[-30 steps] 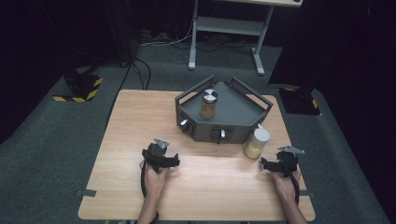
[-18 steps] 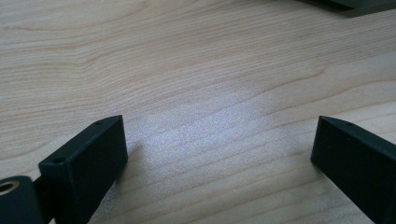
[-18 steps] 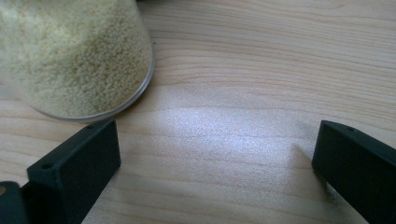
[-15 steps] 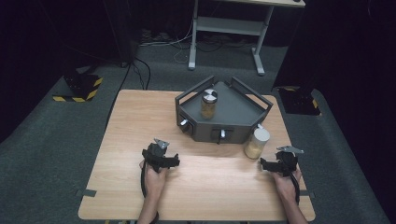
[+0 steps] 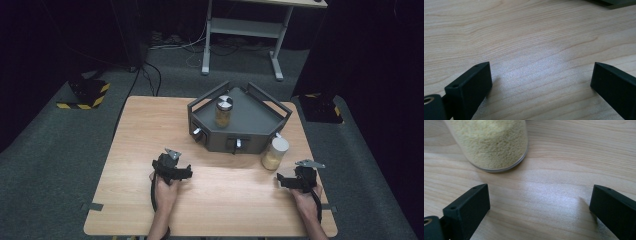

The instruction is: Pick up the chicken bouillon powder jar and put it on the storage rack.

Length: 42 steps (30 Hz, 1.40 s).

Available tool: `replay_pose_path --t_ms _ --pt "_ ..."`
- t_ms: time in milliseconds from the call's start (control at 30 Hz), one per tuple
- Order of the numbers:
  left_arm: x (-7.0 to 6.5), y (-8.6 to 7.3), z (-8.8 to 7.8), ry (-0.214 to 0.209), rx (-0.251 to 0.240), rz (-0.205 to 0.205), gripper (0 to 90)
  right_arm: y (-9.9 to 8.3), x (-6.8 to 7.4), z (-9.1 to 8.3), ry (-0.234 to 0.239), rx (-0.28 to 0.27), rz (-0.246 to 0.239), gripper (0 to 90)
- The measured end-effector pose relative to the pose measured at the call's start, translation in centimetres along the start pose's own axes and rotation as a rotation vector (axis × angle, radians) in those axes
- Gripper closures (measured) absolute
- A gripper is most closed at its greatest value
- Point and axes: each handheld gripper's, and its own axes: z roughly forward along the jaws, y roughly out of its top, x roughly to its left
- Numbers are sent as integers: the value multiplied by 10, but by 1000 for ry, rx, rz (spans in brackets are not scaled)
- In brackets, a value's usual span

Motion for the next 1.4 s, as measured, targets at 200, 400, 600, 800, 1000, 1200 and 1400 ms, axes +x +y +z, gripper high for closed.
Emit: replay_pose_path --t_ms 200,400,600,800,1000,1200,1400 --pt "0 0 0 0 1 0 36 0 5 -5 23 -16 -31 27" --pt "0 0 0 0 0 0 36 6 7 -8 50 -28 -54 35" --pt "0 0 0 0 0 0 36 12 11 -9 71 -47 -69 37" --pt "0 0 0 0 0 0 36 21 14 -11 80 -71 -72 38" --pt "0 0 0 0 0 0 37 33 17 -10 79 -85 -77 40" --pt "0 0 0 0 0 0 37 43 23 -6 61 -93 -70 45" --pt "0 0 0 0 0 0 37 50 27 -1 42 -102 -33 51"
